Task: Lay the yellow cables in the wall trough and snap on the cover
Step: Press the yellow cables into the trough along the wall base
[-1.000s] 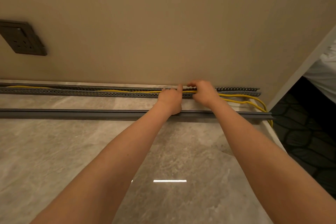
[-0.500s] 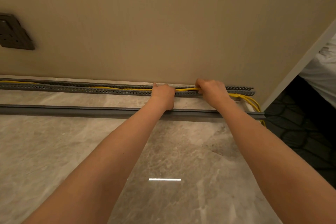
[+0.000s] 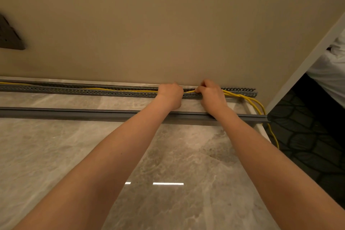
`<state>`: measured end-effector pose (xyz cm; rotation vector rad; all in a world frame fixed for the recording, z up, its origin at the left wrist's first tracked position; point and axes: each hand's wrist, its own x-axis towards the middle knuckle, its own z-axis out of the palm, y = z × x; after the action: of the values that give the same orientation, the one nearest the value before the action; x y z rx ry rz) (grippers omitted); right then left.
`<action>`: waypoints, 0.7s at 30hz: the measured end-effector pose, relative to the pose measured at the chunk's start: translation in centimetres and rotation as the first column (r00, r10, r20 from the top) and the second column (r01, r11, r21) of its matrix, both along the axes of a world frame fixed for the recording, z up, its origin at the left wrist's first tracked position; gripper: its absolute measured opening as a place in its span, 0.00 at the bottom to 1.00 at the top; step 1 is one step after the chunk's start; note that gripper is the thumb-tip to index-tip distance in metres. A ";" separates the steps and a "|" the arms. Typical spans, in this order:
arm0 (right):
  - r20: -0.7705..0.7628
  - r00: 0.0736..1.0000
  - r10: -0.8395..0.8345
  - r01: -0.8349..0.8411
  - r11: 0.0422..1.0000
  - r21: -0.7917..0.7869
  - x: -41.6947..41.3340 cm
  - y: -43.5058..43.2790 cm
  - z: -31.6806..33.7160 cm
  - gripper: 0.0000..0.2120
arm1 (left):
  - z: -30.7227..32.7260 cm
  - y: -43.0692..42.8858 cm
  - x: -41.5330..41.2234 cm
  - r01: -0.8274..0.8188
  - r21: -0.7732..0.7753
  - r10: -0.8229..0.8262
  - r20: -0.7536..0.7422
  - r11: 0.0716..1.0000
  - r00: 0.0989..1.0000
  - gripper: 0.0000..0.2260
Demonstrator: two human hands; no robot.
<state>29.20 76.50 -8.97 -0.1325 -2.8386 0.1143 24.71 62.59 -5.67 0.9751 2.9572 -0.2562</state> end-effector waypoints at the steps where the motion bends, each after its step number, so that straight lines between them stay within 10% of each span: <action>1: 0.013 1.000 -0.006 0.006 1.000 -0.006 0.0 0.1 0.0 0.16 | -0.1 0.6 0.4 0.016 0.033 -0.016 0.006 0.999 1.000 0.16; 10: 0.034 0.998 0.052 -0.045 0.980 -0.192 0.9 0.7 0.2 0.20 | -0.9 4.2 1.5 -0.001 0.300 -0.030 0.098 0.954 0.995 0.16; 21: -0.091 0.992 -0.085 0.100 0.981 0.168 3.2 5.2 -0.1 0.18 | -1.4 4.3 1.9 0.083 0.215 -0.082 -0.010 0.973 0.997 0.19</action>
<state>32.43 81.67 -9.05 -0.2168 -2.7381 -0.1419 26.61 66.89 -7.07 1.1210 2.9962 0.0662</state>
